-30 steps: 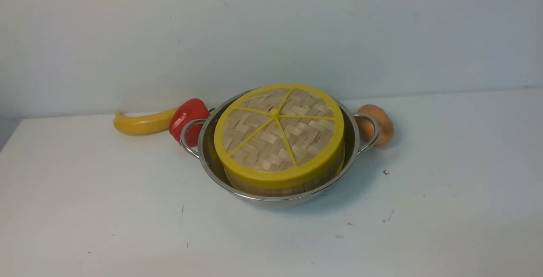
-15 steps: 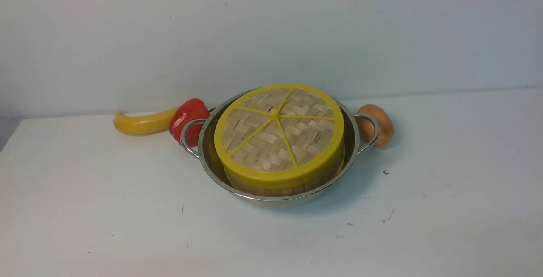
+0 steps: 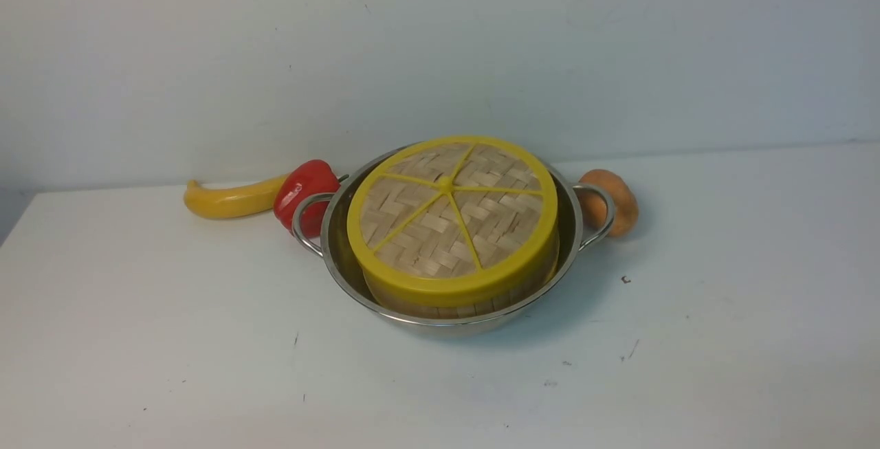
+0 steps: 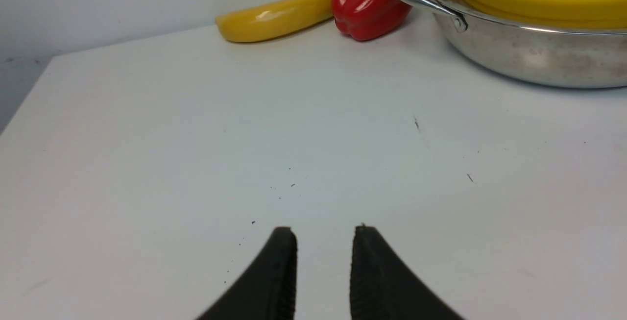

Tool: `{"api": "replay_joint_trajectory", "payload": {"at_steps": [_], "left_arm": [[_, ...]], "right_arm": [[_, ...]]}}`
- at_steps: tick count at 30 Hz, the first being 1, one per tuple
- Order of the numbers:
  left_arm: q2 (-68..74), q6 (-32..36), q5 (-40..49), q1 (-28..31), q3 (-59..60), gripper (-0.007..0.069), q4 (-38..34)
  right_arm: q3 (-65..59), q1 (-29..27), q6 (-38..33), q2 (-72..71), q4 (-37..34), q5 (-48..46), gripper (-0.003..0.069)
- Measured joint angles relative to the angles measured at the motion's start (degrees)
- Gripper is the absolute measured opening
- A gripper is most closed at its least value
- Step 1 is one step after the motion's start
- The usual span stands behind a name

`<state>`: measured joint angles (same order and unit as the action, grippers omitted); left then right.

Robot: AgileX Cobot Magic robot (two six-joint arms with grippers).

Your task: Place the steamer in the pot on the white table, and put the lid on the steamer.

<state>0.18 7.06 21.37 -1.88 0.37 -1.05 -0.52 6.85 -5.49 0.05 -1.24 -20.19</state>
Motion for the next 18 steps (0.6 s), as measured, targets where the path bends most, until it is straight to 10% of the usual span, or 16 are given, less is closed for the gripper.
{"api": "replay_joint_trajectory", "payload": {"at_steps": [18], "left_arm": [[0.0, 0.0, 0.0, 0.0, 0.0, 0.0179, 0.0]], "right_arm": [[0.0, 0.0, 0.0, 0.0, 0.0, 0.0, 0.0249]]}}
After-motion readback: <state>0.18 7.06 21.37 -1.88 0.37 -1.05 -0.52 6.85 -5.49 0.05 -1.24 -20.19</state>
